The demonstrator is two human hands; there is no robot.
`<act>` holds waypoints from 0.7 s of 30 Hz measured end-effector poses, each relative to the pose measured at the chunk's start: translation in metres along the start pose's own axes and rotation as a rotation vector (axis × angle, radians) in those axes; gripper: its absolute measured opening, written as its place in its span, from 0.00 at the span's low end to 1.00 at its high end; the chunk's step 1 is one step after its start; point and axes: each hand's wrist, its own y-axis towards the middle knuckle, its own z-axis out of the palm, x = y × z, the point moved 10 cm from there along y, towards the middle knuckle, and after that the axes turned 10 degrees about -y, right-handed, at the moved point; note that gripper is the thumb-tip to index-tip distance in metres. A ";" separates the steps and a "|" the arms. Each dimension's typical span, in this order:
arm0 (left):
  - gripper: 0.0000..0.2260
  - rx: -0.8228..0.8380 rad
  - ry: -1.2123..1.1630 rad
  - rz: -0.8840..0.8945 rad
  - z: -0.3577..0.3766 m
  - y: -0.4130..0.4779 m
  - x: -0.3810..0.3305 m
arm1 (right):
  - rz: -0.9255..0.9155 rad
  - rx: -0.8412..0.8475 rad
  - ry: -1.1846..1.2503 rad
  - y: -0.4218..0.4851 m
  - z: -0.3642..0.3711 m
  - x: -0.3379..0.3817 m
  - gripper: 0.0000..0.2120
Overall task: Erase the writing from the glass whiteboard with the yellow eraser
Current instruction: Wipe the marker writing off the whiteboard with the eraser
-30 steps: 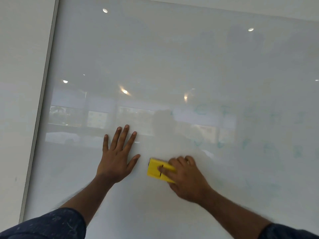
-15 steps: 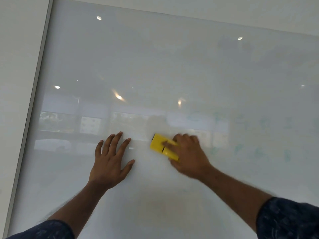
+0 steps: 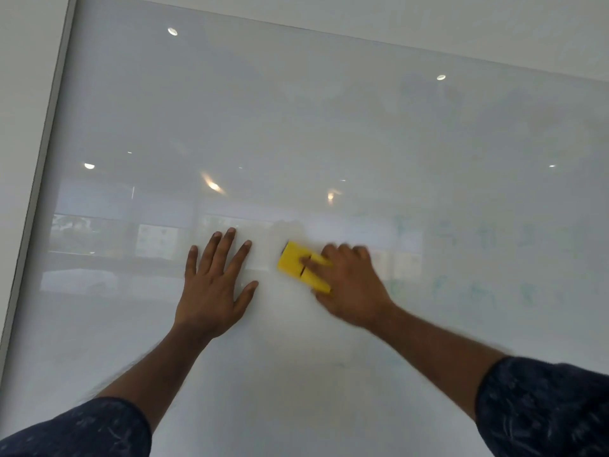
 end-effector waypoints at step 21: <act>0.31 0.034 -0.018 -0.028 -0.005 -0.004 0.000 | -0.277 0.025 -0.002 -0.071 0.018 0.040 0.27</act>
